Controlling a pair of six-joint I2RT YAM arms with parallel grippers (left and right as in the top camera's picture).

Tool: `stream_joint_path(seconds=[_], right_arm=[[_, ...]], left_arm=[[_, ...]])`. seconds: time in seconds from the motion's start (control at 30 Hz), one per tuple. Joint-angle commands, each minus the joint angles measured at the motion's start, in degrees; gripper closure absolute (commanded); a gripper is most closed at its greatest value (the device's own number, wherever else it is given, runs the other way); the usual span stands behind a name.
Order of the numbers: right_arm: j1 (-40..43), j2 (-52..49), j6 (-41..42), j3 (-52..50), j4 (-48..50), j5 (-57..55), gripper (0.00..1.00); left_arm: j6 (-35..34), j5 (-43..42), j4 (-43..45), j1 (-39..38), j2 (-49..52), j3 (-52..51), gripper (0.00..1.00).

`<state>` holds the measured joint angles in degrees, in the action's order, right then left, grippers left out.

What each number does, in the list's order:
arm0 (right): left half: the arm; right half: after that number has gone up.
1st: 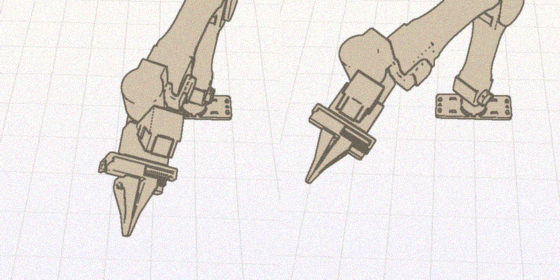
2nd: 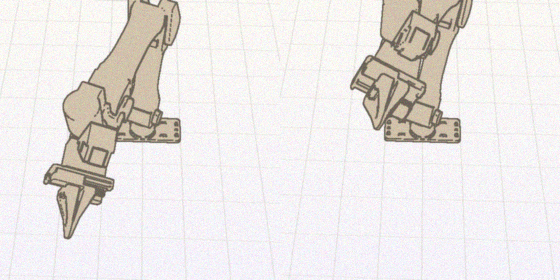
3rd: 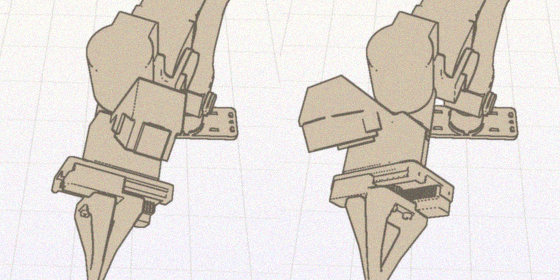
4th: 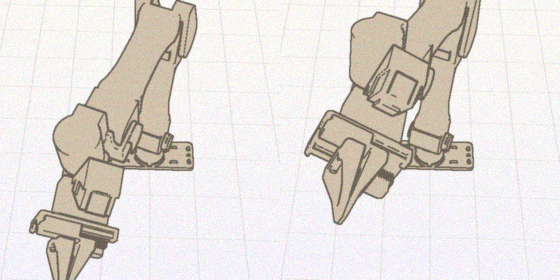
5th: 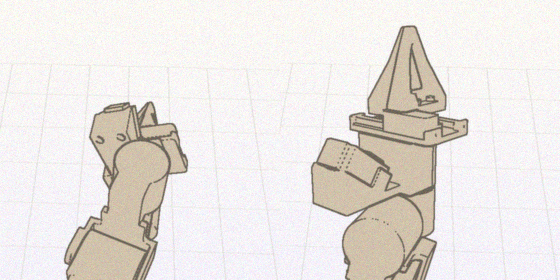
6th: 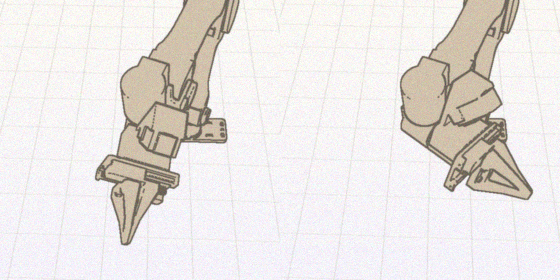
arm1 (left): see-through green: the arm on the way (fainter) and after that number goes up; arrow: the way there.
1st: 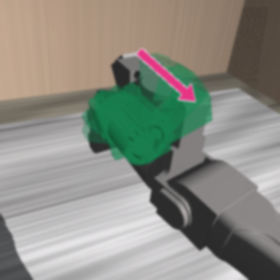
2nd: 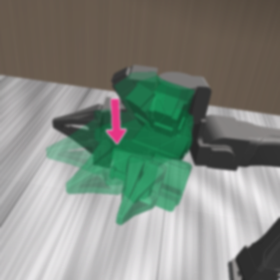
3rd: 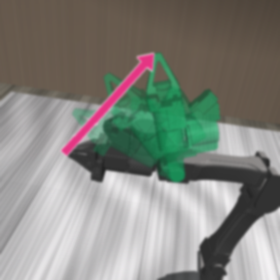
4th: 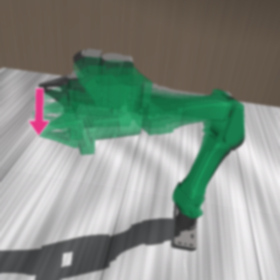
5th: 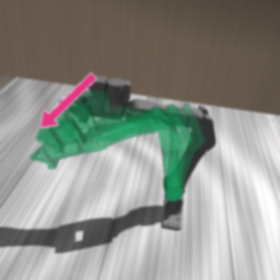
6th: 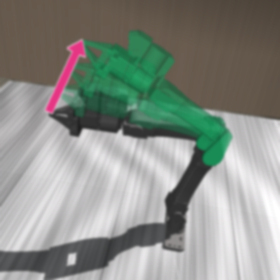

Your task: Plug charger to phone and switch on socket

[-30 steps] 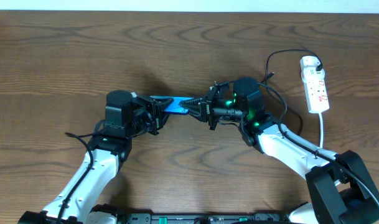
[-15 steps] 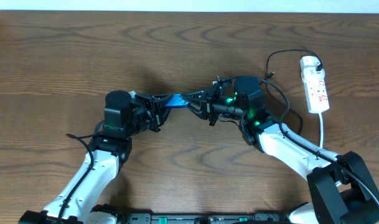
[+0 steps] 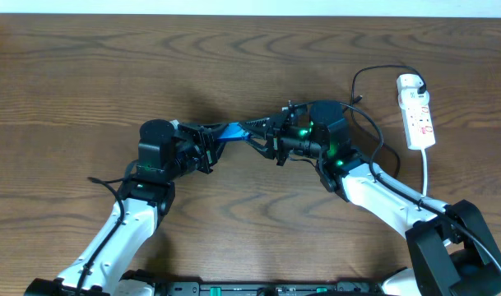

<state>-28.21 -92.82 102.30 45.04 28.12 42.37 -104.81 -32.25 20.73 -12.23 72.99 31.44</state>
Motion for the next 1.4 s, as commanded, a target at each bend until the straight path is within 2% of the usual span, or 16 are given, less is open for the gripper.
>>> stream_joint_path(seconds=[0.0, 0.2, 0.3, 0.63, 0.73, 0.87, 0.93, 0.97, 1.0, 1.1, 1.2, 1.23, 1.37], right_arm=[[-0.70, -0.52, -2.05, -1.57, -1.36, 2.58, 0.67], [0.28, -0.52, -2.71, -1.57, -1.36, 0.22, 0.60], [1.25, -0.52, -8.13, -1.57, -1.36, -2.21, 0.60], [4.81, -0.52, -25.40, -1.57, -1.31, -5.62, 0.56], [5.33, -0.52, -29.29, -1.57, -1.31, -5.62, 0.53], [5.42, -0.52, -29.79, -1.57, -1.31, -5.62, 0.51], [5.42, -0.52, -32.15, -1.57, -1.31, -5.68, 0.48], [5.40, -0.52, -37.11, -1.57, -1.31, -6.10, 0.48], [5.40, -0.52, -39.80, -1.57, -1.31, -6.16, 0.47], [5.40, -0.52, -44.04, -1.57, -1.36, -6.23, 0.44], [5.40, -0.52, -44.24, -1.57, -1.38, -6.23, 0.42], [5.40, -0.52, -43.76, -1.57, -1.46, -6.21, 0.37], [5.40, -0.52, -30.58, -1.57, -5.03, -3.02, 0.34]], left_arm=[[-2.80, 5.53, 2.32, 0.90, -0.76, 2.64, 0.92], [6.93, 6.27, 2.27, 0.90, -0.76, 2.64, 0.92], [13.86, 6.64, 2.25, 0.90, -0.76, 2.64, 0.93], [29.70, 6.36, 2.32, 0.90, -0.76, 2.64, 0.93], [31.12, 6.38, 2.32, 0.90, -0.76, 2.64, 0.93], [31.41, 6.38, 2.34, 0.90, -0.76, 2.64, 0.92], [34.14, 6.36, 2.36, 0.90, -0.76, 2.64, 0.93], [39.74, 5.70, 2.34, 0.90, -0.76, 2.64, 0.92], [41.81, 5.42, 2.27, 0.87, -0.76, 2.64, 0.92], [43.28, 3.65, 2.34, 0.87, -0.76, 2.64, 0.93], [43.23, 2.64, 2.34, 0.90, -0.76, 2.64, 0.92], [43.01, 2.64, 2.34, 0.87, -0.76, 2.64, 0.93], [37.97, 2.69, 2.34, 0.90, -0.76, 2.64, 0.93]])
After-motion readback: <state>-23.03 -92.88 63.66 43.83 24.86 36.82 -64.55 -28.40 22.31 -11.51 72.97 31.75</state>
